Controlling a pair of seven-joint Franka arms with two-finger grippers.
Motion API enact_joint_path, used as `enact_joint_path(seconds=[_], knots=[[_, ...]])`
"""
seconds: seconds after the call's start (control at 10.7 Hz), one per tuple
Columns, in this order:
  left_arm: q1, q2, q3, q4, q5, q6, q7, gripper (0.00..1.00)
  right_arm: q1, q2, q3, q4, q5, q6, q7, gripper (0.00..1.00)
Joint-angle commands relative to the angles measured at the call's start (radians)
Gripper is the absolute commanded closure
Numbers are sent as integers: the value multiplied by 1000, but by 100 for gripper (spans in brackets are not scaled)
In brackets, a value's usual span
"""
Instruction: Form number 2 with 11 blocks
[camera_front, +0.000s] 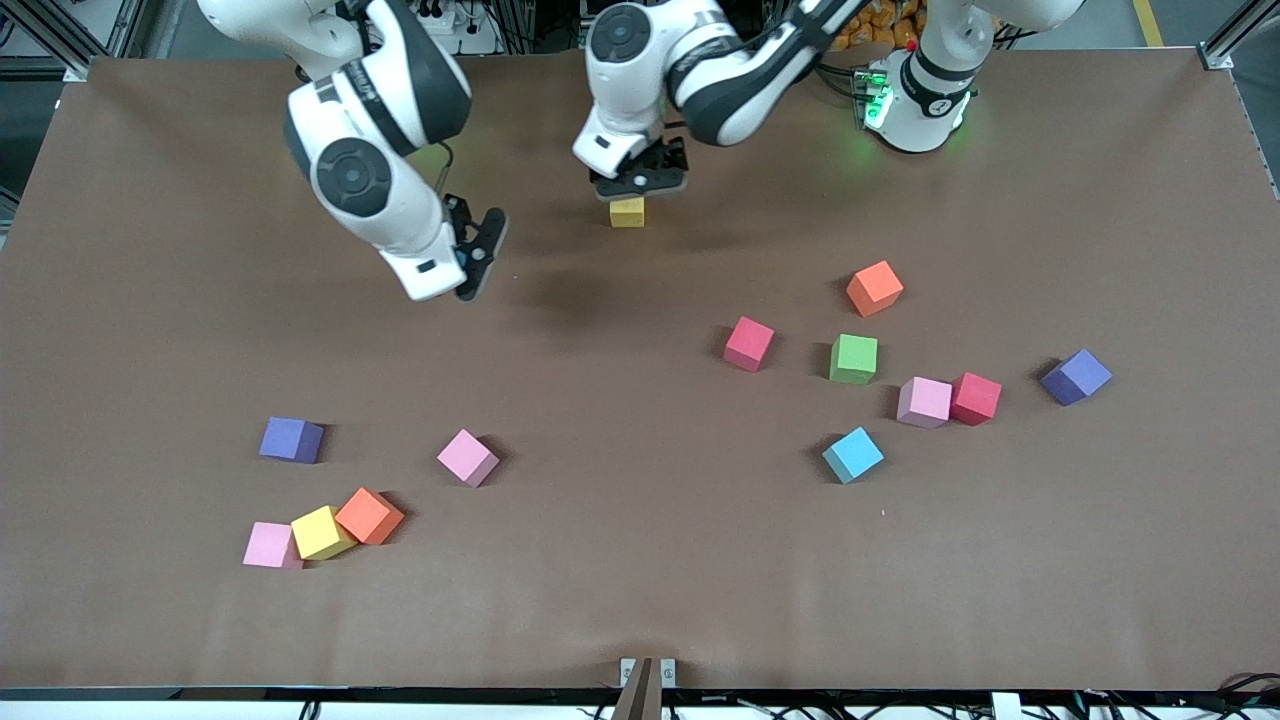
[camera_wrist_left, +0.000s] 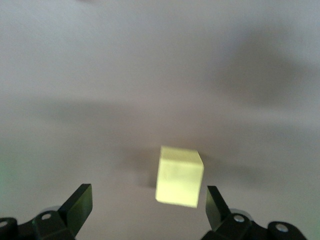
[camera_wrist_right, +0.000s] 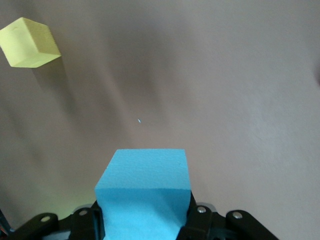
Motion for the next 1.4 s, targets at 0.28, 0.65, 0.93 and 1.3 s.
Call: enact_joint_path(seconds=[0.28, 0.65, 0.93, 1.3], knots=[[318, -110, -15, -61, 57, -81, 400, 0, 274, -26, -72, -180, -9, 246, -7, 72], [479, -127, -15, -165, 83, -76, 506, 0, 360, -6, -72, -269, -10, 379, 23, 72], [573, -203, -13, -307, 46, 36, 501, 0, 441, 19, -72, -306, -9, 449, 148, 72], [674, -321, -12, -436, -79, 122, 492, 0, 547, 92, -72, -308, -10, 533, 282, 72]])
